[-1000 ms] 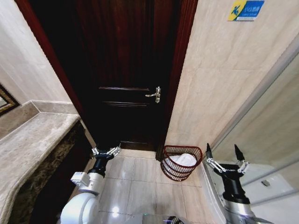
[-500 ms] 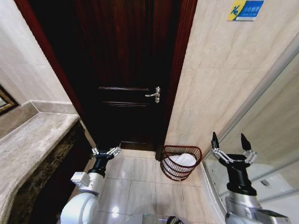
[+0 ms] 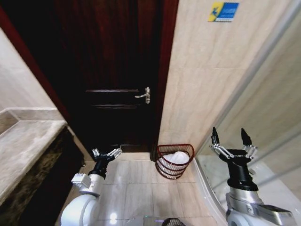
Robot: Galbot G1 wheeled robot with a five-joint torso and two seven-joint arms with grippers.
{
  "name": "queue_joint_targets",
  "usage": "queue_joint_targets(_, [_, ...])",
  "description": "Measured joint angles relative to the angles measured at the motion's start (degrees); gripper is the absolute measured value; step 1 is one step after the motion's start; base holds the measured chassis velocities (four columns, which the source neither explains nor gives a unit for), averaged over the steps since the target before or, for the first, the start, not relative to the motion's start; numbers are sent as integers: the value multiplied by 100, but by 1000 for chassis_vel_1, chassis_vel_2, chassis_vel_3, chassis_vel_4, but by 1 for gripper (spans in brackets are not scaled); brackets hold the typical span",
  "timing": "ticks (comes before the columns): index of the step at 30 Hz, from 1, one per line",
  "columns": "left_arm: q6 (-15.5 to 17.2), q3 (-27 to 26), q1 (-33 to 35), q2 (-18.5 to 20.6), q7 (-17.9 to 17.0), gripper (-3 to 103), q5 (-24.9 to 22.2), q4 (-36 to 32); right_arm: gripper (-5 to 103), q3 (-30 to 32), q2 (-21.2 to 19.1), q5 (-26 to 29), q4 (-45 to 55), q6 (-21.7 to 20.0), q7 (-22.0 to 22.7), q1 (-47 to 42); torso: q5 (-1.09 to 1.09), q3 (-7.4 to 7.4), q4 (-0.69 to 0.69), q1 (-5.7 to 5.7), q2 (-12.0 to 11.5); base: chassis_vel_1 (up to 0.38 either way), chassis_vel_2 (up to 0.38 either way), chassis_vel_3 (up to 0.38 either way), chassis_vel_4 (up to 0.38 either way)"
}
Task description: Discard the used towel into the hamper.
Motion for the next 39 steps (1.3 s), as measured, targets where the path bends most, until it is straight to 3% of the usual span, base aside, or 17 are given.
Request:
queue_joint_targets(16, [0,0,0,0,0,100,0,0,100,-1,51,-34,1,128,-69,-36,0,0,0,0,0,-120,-121,-134,-126])
queue_joint_targets(22, [0,0,0,0,0,100,0,0,100,35,97,-179,-2,380,-82,-21,1,0,-2,0,0,-112,-97,-96,-107])
queue_joint_targets(39, [0,0,0,1,0,100,0,0,100,92,79,17,-8,533,-72,50,1,0,0,0,0,-27,-38,34,28])
